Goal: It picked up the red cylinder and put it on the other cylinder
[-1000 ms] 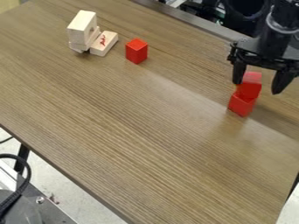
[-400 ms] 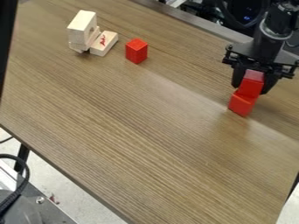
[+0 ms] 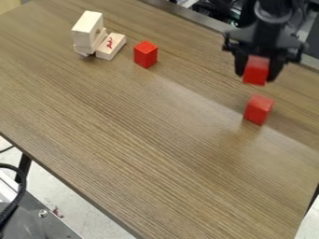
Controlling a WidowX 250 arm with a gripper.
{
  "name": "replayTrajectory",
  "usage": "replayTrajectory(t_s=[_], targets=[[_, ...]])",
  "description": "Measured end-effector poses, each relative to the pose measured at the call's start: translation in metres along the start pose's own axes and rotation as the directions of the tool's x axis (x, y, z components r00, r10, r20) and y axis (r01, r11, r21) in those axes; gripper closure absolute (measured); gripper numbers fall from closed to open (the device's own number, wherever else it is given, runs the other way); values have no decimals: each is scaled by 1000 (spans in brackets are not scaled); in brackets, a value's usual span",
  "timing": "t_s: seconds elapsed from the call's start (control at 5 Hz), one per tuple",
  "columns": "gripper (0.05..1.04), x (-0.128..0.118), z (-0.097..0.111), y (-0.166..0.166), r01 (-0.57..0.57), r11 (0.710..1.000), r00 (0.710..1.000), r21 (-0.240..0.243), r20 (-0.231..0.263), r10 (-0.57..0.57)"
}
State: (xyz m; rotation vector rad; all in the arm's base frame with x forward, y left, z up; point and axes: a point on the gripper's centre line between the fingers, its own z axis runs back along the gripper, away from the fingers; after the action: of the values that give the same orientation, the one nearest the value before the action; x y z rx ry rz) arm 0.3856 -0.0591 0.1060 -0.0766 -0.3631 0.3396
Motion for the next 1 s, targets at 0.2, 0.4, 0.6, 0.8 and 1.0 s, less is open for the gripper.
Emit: replayTrajectory(t_s=[0.2, 0.4, 0.6, 0.8, 1.0], targets=[[477, 19, 41, 18, 47, 995, 997, -90, 67, -41], [477, 27, 50, 39, 118, 985, 991, -123, 71, -110], [477, 25, 41, 60, 247, 964, 969, -95, 28, -245], [478, 28, 37, 76, 321, 944, 947, -72, 29, -320], [477, 26, 31, 94, 352, 934, 936, -57, 25, -351]])
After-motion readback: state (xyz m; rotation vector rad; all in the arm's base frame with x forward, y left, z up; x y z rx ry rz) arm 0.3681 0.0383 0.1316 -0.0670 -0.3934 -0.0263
